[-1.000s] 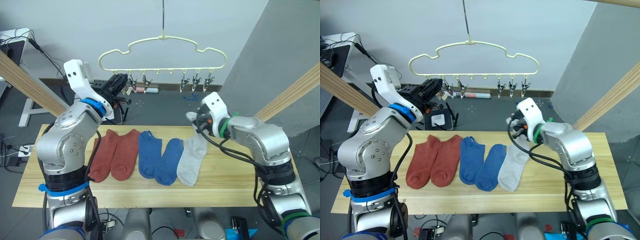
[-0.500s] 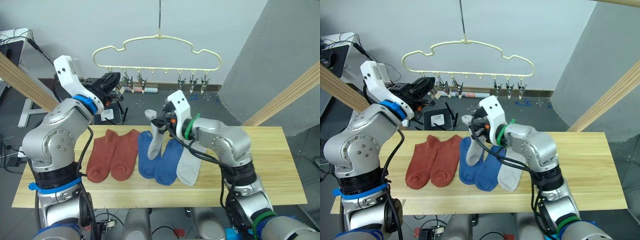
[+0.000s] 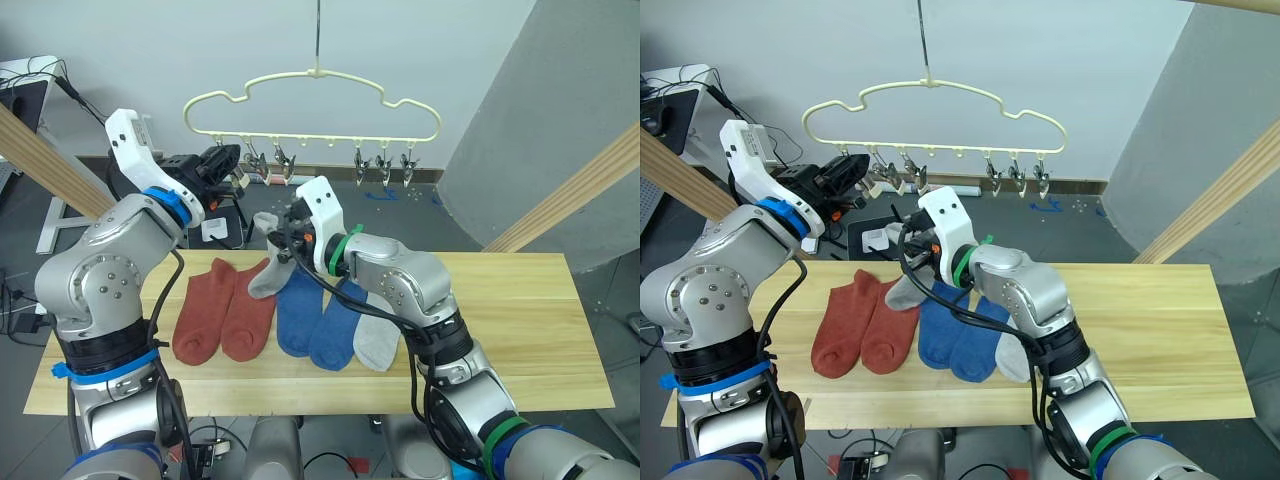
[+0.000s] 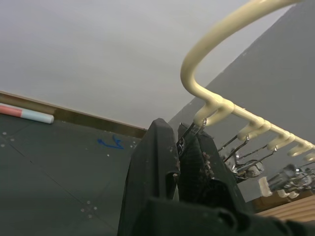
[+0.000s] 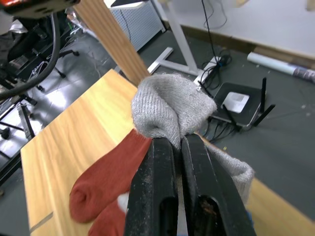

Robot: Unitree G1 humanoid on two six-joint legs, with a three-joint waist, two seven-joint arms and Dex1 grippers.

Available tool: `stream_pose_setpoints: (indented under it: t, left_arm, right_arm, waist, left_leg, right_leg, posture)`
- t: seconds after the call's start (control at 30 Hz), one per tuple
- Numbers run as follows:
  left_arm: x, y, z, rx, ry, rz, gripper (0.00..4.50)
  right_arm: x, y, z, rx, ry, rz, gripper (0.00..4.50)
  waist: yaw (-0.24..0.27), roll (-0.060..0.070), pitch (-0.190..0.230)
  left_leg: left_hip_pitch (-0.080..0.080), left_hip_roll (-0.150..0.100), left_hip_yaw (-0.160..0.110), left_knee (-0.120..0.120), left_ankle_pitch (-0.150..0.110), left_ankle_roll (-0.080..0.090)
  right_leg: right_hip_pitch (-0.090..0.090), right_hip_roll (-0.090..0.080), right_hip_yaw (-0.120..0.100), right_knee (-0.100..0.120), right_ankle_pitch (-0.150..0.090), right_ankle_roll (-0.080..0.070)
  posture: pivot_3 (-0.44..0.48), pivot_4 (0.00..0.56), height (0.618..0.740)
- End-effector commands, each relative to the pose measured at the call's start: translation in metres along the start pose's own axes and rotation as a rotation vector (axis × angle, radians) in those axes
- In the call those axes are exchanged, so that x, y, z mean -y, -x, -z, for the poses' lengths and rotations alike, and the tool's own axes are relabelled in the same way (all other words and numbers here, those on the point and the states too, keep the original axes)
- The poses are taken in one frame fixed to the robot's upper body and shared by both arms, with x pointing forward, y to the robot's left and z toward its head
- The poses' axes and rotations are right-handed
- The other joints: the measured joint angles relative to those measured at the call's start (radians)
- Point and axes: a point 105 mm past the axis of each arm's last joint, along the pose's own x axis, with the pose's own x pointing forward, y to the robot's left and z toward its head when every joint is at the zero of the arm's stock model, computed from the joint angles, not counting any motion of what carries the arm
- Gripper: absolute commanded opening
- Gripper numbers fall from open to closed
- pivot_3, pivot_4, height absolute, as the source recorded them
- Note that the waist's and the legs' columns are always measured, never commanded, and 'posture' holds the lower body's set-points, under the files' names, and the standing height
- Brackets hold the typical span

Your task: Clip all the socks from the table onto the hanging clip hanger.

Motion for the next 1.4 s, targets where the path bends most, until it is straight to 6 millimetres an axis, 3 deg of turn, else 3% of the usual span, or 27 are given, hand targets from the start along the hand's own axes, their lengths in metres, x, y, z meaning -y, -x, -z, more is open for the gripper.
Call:
stream_pose_setpoints:
  t: [0.03,0.57,1.4]
  left_arm:
    - [-0.002,0.005,-0.012,0.037,-0.006,-0.011,0.1]
    - [-0.001,0.004,-0.007,0.027,0.036,-0.02,0.1]
    - [0.0,0.002,-0.005,0.048,0.033,-0.031,0.1]
  right_arm:
    - [-0.006,-0.004,-0.018,0.065,0.027,-0.019,0.01]
    - [-0.008,-0.023,-0.048,0.132,0.053,-0.039,0.01]
    - [-0.059,-0.042,-0.062,0.156,0.03,-0.197,0.01]
  waist:
    - [0.0,0.0,0.0]
    - [0.0,0.0,0.0]
    - [0.001,0.0,0.0]
  left_leg:
    - [0.0,0.0,0.0,0.0,0.0,0.0]
    - [0.0,0.0,0.001,0.0,0.0,0.0]
    - [-0.002,0.0,0.003,0.001,0.003,-0.004]
  right_leg:
    - [0.0,0.0,0.0,0.0,0.0,0.0]
    - [-0.001,0.0,0.0,0.001,0.0,0.0]
    - [-0.011,0.0,0.002,0.014,0.001,-0.001]
  posture:
    - [-0.09,0.35,0.74]
    - [-0.088,0.344,0.74]
    - [-0.062,0.328,0.74]
